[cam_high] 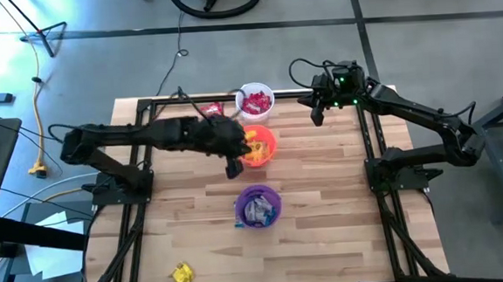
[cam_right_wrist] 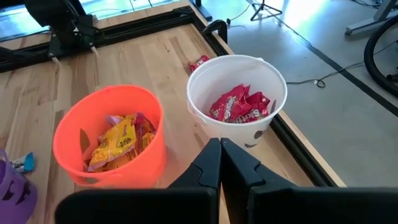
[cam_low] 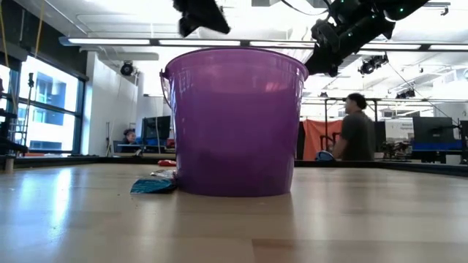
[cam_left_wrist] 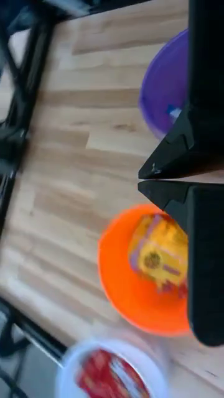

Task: Sort candy
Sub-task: Put the red candy into the white bucket

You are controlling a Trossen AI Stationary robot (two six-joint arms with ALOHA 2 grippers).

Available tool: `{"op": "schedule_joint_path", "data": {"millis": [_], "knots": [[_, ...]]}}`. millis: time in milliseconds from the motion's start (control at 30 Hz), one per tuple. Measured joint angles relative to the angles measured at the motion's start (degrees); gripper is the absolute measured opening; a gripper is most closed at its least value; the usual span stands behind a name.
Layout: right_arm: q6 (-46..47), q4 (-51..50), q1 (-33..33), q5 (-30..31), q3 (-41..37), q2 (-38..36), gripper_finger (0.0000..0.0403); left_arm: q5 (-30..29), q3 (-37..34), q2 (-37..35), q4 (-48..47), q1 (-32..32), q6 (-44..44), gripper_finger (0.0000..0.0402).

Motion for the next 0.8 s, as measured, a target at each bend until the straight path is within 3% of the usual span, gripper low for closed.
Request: {"op": "schedule_joint_path", "data": {"millis": [367, 700, 800], "knots": [[-0.25, 0.86, -0.02, 0.07, 0.00, 0.00, 0.0000, -0.52, -8.37, -5.95, -0.16, 16.82, -8.97, 0.0000], [0.12, 0.85, -0.02, 1.03, 0.00, 0.00, 0.0000, -0.47, -8.41, -1.11, -7.19, 30.71, 0.34, 0.0018], [1.47, 0.86, -0.02, 3.54, 0.00, 0.00, 0.0000, 2.38, -8.41, 1.49, -10.19, 35.54, 3.31, 0.0037]]}}
